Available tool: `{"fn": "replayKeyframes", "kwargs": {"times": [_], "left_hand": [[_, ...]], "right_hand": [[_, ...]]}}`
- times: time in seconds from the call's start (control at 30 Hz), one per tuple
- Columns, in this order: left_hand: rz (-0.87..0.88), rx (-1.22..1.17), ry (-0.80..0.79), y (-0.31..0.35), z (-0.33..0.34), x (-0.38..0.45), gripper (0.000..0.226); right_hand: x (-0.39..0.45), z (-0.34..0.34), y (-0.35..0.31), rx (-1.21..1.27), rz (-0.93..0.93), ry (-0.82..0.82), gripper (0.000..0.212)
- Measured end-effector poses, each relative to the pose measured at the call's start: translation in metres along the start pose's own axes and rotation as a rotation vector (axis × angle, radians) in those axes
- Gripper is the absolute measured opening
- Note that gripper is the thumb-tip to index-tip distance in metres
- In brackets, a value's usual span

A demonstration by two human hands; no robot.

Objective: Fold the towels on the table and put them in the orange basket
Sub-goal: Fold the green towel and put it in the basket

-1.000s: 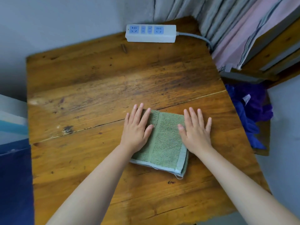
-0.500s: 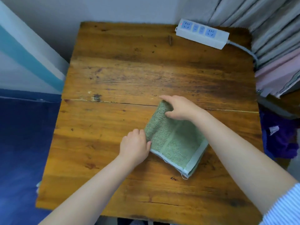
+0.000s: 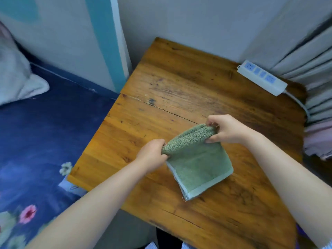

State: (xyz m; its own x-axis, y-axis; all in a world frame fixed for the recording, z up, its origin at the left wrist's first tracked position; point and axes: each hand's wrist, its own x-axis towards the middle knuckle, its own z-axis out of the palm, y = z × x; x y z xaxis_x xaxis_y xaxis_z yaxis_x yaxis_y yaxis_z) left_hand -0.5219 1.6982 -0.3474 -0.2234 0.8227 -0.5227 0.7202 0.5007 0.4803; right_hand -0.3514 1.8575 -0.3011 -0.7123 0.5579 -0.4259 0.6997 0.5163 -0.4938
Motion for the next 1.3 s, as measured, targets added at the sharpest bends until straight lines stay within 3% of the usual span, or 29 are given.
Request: {"fn": "replayKeyframes", "kwargs": {"times": [0.17,0.27,0.5,0.63,0.7,0.77,0.87,0.97,1.13,1.2,1.3], "left_hand": [[-0.055,-0.128,0.175,-0.052,-0.048,-0.081,0.017],[-0.103,-0.139,0.313,-0.085,-0.069,-0.148,0.02],[-0.259,-0.132,0.584,-0.16,-0.111,-0.326,0.012],[-0.364,-0.194,0.705,-0.2,-0.119,-0.427,0.01],[-0.417,-0.222,0.778,-0.221,-0.116,-0.479,0.022],[-0.458,-0.267,0.848,-0.238,-0.114,-0.518,0.027],[-0.498,-0.406,0.941,-0.262,-0.107,-0.573,0.034],[-0.546,-0.546,1.069,-0.289,-0.1,-0.619,0.035],[-0.607,-0.761,1.222,-0.33,-0.11,-0.663,0.031],[-0.639,-0.8,1.289,-0.353,-0.119,-0.676,0.031],[-0.687,-0.806,1.38,-0.398,-0.138,-0.689,0.03]], "right_hand": [[-0.024,0.028,-0.083,-0.066,-0.329,0.081,0.031],[-0.048,0.052,-0.146,-0.142,-0.519,0.117,0.039],[-0.11,0.091,-0.303,-0.245,-0.83,0.199,0.019],[-0.146,0.12,-0.392,-0.22,-0.989,0.181,0.031],[-0.162,0.143,-0.433,-0.152,-1.072,0.176,0.033],[-0.172,0.161,-0.467,-0.016,-1.12,0.186,0.03],[-0.184,0.193,-0.515,0.176,-1.064,0.073,0.037],[-0.193,0.22,-0.571,0.197,-1.089,-0.087,0.056],[-0.184,0.252,-0.661,0.201,-1.051,-0.183,0.066],[-0.176,0.266,-0.695,0.209,-1.015,-0.191,0.061],[-0.155,0.292,-0.745,0.332,-0.995,-0.217,0.037]]}}
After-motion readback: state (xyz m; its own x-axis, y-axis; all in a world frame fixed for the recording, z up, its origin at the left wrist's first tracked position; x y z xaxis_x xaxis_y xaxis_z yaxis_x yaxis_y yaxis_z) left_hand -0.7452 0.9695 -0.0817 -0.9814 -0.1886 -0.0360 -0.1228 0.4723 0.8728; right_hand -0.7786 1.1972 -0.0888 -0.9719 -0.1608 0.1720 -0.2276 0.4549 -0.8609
